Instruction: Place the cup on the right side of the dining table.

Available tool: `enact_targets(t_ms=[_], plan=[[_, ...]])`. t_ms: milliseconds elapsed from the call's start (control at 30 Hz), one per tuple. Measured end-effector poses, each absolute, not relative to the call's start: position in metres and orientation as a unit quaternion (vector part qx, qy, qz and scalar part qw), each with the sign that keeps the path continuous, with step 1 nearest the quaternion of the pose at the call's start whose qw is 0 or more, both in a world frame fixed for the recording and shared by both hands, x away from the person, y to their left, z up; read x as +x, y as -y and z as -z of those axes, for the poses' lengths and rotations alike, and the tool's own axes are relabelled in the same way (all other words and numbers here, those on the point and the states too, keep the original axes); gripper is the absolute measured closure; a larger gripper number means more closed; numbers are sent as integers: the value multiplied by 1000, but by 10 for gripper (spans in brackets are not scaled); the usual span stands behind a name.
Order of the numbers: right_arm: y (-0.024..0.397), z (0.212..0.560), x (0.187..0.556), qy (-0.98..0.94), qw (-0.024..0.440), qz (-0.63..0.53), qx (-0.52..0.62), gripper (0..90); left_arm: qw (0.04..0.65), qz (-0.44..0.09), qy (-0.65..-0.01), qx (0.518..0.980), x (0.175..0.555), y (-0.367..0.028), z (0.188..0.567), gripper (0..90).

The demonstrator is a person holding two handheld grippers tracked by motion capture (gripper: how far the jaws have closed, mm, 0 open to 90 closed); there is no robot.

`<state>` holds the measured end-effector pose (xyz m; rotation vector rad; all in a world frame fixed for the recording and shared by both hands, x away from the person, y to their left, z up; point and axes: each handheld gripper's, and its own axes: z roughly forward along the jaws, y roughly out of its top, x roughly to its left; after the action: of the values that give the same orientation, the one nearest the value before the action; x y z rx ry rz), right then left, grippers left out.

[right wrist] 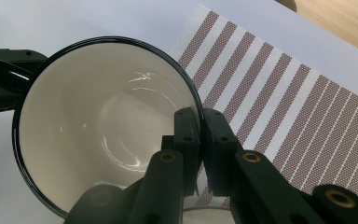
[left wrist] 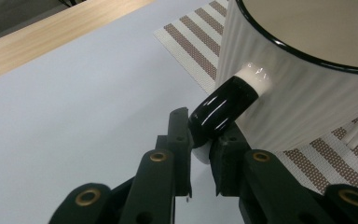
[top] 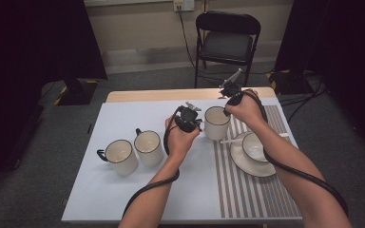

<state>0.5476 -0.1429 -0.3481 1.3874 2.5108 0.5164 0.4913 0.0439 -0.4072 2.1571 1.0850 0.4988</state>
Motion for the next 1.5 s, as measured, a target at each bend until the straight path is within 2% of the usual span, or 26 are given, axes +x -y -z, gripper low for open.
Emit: enact_targets(t_ms=[1500], plan=[[159, 359, 556, -853, 124, -164, 480, 853, 331, -168, -425, 825, 506, -25, 421, 794]])
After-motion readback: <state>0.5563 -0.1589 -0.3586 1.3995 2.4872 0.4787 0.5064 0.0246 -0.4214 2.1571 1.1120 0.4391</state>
